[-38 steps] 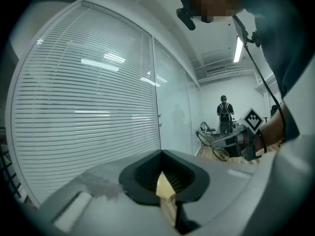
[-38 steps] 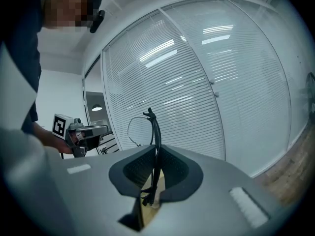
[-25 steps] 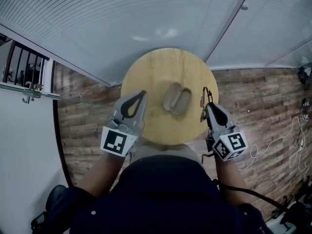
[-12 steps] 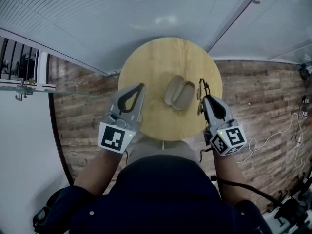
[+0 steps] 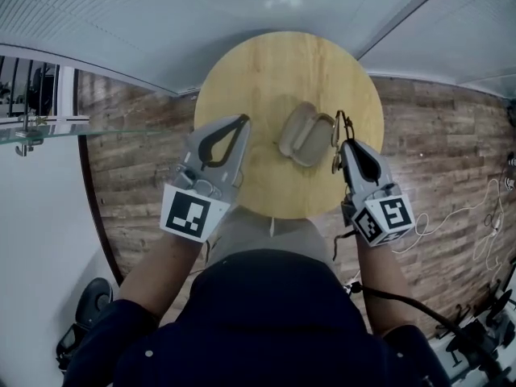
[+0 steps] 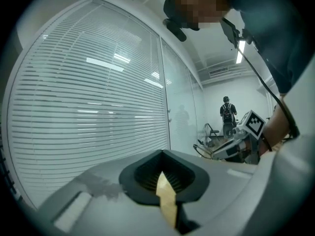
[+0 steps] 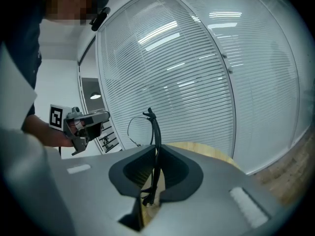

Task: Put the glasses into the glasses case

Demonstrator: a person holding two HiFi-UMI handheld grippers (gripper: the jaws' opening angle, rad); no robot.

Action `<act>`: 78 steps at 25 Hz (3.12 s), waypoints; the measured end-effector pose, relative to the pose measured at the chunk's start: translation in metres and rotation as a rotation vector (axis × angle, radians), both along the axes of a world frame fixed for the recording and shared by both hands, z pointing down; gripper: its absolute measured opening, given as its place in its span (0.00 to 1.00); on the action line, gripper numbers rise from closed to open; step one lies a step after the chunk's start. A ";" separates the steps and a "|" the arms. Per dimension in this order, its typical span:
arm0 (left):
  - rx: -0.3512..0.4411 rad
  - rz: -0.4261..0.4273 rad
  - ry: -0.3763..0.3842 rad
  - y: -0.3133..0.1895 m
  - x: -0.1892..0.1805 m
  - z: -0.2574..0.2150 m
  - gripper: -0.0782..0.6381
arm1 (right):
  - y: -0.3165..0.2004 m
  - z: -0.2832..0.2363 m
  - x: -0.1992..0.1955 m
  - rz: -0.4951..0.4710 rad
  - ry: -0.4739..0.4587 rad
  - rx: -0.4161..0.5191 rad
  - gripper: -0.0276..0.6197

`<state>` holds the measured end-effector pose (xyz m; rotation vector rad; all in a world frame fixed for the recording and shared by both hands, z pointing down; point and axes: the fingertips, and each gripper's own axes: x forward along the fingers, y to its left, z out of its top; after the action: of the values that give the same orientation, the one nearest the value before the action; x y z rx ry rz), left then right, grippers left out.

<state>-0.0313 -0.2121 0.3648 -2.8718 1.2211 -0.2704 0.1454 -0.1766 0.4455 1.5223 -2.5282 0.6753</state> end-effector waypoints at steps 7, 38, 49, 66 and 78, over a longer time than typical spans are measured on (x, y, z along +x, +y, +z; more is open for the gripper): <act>-0.032 0.008 -0.024 -0.006 0.000 0.026 0.11 | -0.008 0.022 -0.004 -0.003 -0.005 -0.024 0.10; -0.177 -0.009 -0.027 -0.031 -0.007 0.123 0.11 | -0.036 0.134 -0.024 -0.006 0.005 -0.154 0.10; -0.221 0.007 -0.031 -0.037 0.000 0.156 0.11 | -0.037 0.166 -0.026 -0.010 0.022 -0.201 0.10; -0.267 -0.005 -0.006 -0.041 0.009 0.169 0.11 | -0.042 0.195 -0.018 0.014 0.117 -0.309 0.10; -0.271 -0.020 -0.010 -0.036 -0.001 0.167 0.11 | -0.039 0.206 -0.013 0.027 0.219 -0.369 0.10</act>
<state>-0.0324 -0.2486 0.5322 -3.0781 1.3046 -0.4857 0.1321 -0.2160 0.6514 1.4144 -2.0874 0.8679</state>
